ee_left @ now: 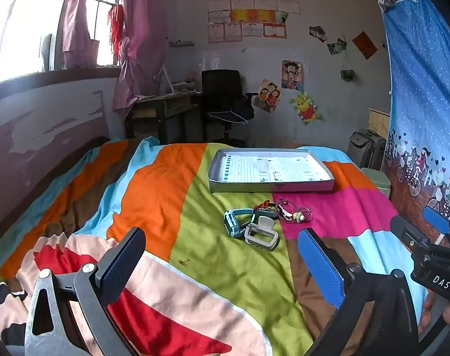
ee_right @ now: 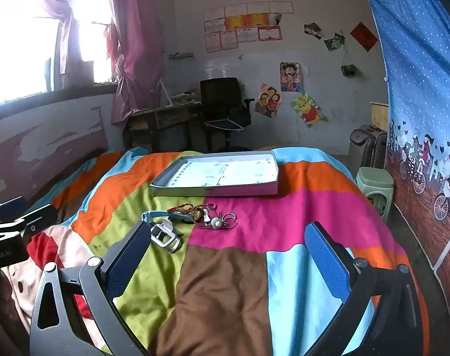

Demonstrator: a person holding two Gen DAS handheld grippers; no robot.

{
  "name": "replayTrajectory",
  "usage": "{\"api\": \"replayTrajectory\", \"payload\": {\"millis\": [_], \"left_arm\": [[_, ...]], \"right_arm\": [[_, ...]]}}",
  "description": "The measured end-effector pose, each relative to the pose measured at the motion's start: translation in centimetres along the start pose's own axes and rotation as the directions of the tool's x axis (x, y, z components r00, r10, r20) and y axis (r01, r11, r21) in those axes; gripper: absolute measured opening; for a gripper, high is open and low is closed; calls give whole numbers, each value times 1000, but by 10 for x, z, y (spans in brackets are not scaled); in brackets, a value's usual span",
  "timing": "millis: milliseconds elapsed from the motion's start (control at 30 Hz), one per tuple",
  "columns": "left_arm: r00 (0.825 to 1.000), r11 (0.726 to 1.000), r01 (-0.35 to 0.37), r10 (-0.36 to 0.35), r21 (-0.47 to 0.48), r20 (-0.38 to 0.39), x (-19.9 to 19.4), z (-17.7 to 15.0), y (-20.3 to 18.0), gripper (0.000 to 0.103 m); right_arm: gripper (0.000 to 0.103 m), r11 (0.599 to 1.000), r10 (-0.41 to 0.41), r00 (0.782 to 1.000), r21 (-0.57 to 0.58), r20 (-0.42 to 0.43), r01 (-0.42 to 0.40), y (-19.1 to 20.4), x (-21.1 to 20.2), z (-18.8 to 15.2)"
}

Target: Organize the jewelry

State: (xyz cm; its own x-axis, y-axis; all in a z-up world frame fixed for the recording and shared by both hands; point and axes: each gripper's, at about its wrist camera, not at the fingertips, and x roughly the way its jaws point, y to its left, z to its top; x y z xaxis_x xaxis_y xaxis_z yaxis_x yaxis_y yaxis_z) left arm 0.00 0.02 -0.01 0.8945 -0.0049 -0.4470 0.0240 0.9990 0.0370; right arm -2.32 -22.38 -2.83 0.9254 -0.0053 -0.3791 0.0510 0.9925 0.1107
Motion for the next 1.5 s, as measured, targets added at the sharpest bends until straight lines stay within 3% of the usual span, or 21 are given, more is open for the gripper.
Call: {"api": "replayTrajectory", "payload": {"millis": [1500], "left_arm": [[1000,1000,10,-10,0,-16,0,0,-3,103]], "right_arm": [[102,1000,-6,1000,-15,4,6,-1,-1,0]]}}
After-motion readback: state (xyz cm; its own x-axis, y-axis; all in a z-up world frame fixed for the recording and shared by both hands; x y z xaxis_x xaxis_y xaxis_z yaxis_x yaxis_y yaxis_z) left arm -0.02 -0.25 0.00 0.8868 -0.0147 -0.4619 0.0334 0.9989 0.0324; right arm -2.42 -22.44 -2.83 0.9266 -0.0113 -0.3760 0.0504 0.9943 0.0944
